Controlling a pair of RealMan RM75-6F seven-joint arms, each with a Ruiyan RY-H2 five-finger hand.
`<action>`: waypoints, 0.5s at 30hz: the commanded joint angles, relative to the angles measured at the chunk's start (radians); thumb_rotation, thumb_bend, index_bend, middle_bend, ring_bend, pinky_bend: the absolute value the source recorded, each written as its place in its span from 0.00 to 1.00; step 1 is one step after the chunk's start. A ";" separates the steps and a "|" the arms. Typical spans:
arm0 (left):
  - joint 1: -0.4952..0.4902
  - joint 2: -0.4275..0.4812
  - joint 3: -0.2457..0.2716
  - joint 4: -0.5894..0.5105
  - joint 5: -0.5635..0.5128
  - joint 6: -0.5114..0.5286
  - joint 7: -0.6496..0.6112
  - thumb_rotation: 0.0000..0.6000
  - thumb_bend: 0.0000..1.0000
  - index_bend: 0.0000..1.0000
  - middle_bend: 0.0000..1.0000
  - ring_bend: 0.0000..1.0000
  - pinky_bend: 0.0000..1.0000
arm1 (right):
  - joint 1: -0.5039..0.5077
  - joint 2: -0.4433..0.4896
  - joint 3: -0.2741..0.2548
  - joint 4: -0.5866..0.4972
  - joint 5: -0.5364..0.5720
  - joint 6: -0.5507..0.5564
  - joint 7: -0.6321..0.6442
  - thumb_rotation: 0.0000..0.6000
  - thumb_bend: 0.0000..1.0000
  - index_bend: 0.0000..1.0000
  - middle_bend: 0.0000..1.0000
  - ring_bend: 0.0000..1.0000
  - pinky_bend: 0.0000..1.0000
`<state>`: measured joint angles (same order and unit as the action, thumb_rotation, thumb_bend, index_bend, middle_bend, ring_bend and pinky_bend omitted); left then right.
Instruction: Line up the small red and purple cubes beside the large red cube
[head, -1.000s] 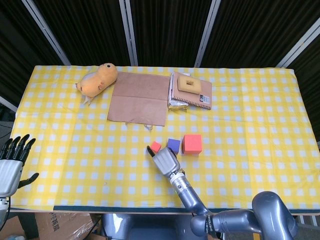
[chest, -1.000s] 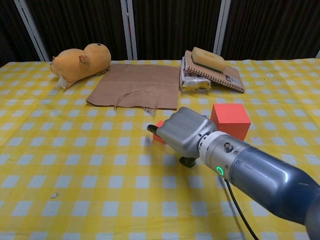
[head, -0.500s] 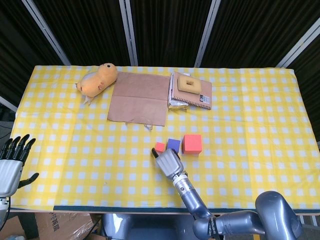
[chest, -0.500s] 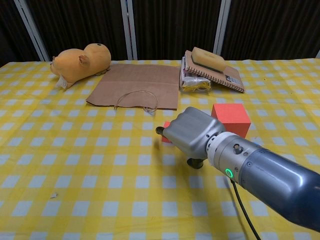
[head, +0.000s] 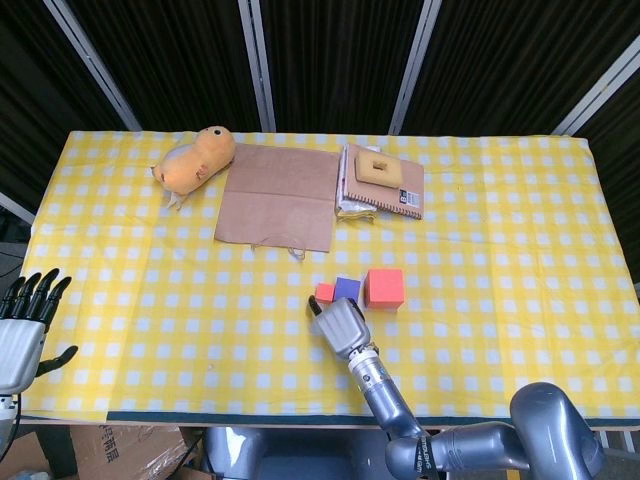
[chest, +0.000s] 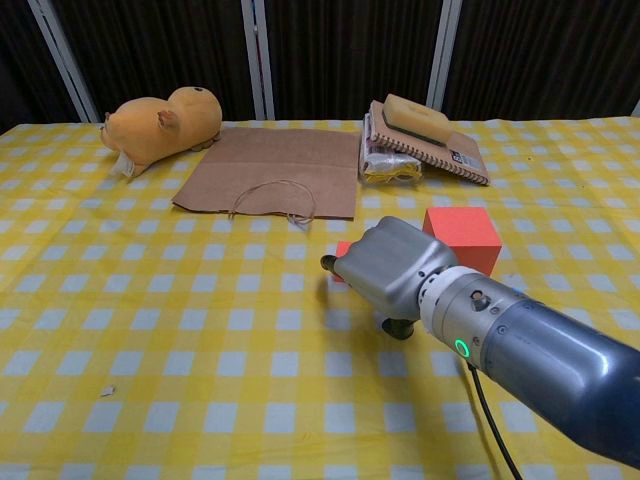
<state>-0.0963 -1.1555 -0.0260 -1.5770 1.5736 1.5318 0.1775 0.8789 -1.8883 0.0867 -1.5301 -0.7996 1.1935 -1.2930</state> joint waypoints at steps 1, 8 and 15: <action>0.000 0.000 0.000 0.000 0.000 0.000 0.000 1.00 0.02 0.00 0.00 0.00 0.00 | 0.004 -0.007 0.000 0.006 0.009 0.006 -0.013 1.00 0.39 0.14 0.87 0.91 0.80; 0.000 0.000 0.000 0.000 0.000 0.000 0.000 1.00 0.02 0.00 0.00 0.00 0.00 | 0.004 -0.016 0.001 0.009 0.032 0.023 -0.033 1.00 0.39 0.14 0.87 0.91 0.80; 0.000 0.000 0.000 0.000 0.000 0.000 0.000 1.00 0.02 0.00 0.00 0.00 0.00 | 0.004 -0.022 0.004 0.011 0.054 0.046 -0.056 1.00 0.39 0.15 0.87 0.91 0.80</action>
<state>-0.0963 -1.1555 -0.0260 -1.5770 1.5736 1.5318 0.1775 0.8825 -1.9095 0.0907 -1.5188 -0.7469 1.2378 -1.3479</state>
